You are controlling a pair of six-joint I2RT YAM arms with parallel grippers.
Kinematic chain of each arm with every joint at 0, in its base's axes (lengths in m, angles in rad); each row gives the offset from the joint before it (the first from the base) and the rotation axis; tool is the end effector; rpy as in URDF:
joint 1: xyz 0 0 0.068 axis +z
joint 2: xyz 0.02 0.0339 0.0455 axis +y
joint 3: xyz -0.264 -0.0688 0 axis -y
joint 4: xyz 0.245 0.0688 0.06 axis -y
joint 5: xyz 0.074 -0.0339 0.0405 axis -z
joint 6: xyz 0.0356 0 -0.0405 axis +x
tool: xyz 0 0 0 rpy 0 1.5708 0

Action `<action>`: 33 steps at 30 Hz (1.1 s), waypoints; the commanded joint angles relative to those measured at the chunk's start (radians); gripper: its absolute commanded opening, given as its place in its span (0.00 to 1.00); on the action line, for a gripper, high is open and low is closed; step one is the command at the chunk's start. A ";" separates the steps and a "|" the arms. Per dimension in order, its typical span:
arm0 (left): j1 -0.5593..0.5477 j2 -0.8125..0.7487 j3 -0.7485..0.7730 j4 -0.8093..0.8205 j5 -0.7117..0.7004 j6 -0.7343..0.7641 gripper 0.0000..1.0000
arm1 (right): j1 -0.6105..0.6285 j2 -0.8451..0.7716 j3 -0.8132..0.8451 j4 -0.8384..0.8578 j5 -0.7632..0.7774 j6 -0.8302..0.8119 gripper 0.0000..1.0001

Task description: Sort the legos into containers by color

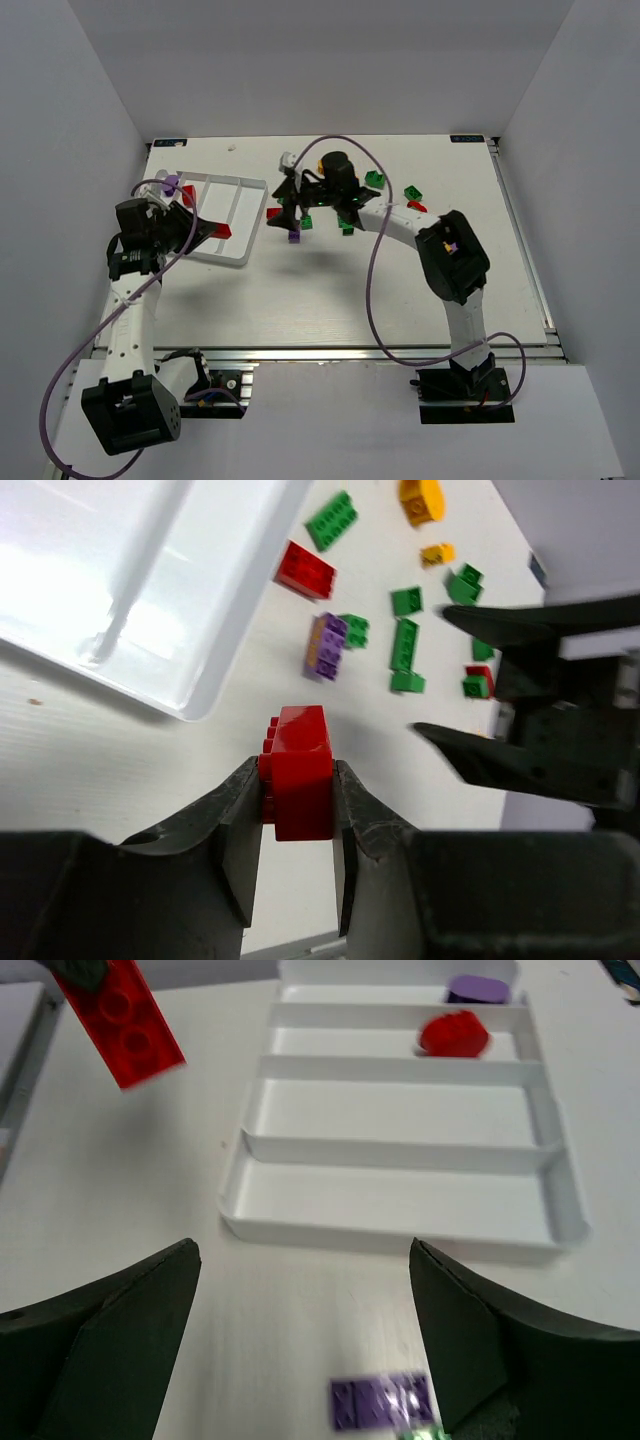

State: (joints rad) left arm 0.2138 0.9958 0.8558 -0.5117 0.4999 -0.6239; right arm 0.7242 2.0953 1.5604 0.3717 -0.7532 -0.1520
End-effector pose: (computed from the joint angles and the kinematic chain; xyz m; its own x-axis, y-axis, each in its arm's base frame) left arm 0.2099 0.0281 0.2964 -0.5899 -0.6527 -0.4754 -0.1951 0.6865 -0.7004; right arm 0.3525 0.3443 0.2525 0.0294 -0.1214 -0.9922 -0.9959 0.0818 -0.0396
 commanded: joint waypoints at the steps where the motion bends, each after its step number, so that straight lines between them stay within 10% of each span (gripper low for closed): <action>1: -0.001 0.029 0.058 -0.037 -0.136 0.047 0.00 | -0.068 -0.139 -0.055 -0.066 0.011 -0.156 0.89; 9: 0.001 0.179 0.141 -0.034 -0.365 0.101 0.00 | -0.181 -0.296 -0.204 -0.203 -0.051 -0.231 0.76; 16: -0.001 0.355 0.262 -0.010 -0.524 0.147 0.00 | -0.224 -0.403 -0.333 -0.264 -0.057 -0.256 0.00; 26: 0.001 0.595 0.423 0.030 -0.652 0.197 0.00 | -0.313 -0.460 -0.404 -0.281 -0.083 -0.235 0.08; 33: 0.001 0.725 0.512 0.022 -0.681 0.230 0.17 | -0.353 -0.465 -0.413 -0.261 -0.063 -0.207 0.36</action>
State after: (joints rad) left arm 0.2138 1.7039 1.3155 -0.4904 -0.1406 -0.4255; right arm 0.3809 1.6737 1.1618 0.0834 -0.8101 -0.3710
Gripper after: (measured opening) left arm 0.396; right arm 0.352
